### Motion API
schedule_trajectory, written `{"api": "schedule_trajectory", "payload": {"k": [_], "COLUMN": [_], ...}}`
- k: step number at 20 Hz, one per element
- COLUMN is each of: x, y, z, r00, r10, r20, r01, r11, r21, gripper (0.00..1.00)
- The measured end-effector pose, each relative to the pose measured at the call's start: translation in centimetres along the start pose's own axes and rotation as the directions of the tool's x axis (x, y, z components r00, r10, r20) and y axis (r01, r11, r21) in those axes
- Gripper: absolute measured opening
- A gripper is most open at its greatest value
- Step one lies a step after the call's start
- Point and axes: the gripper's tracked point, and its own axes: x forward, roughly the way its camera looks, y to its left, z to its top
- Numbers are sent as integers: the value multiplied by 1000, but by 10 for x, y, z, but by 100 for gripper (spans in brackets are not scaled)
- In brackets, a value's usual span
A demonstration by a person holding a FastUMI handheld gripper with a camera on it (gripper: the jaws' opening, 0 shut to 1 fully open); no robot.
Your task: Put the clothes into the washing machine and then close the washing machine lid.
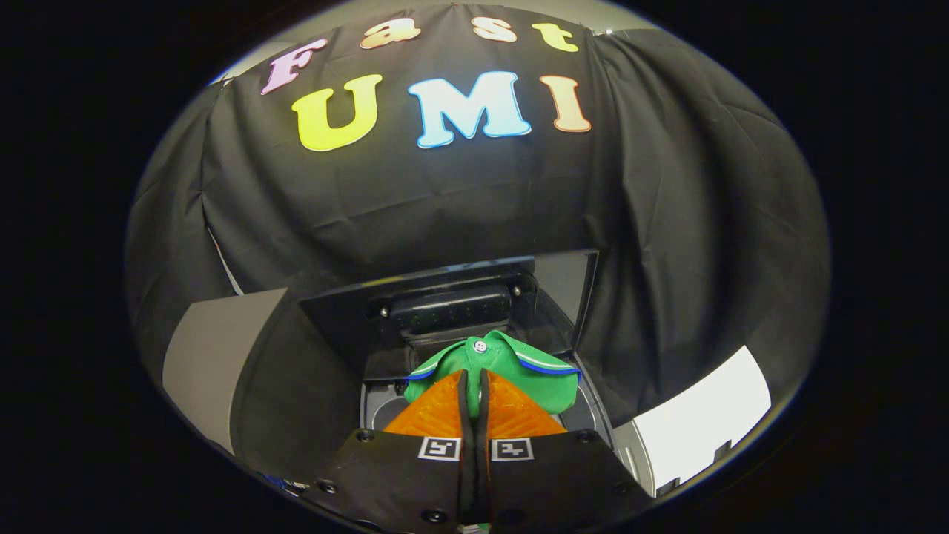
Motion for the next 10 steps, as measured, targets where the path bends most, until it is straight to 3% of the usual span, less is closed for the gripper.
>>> {"api": "schedule_trajectory", "payload": {"k": [10], "x": [44], "y": [2], "z": [-39], "r00": [997], "r10": [-4], "r20": [-79], "r01": [6], "r11": [1000], "r21": [27], "gripper": [1]}}
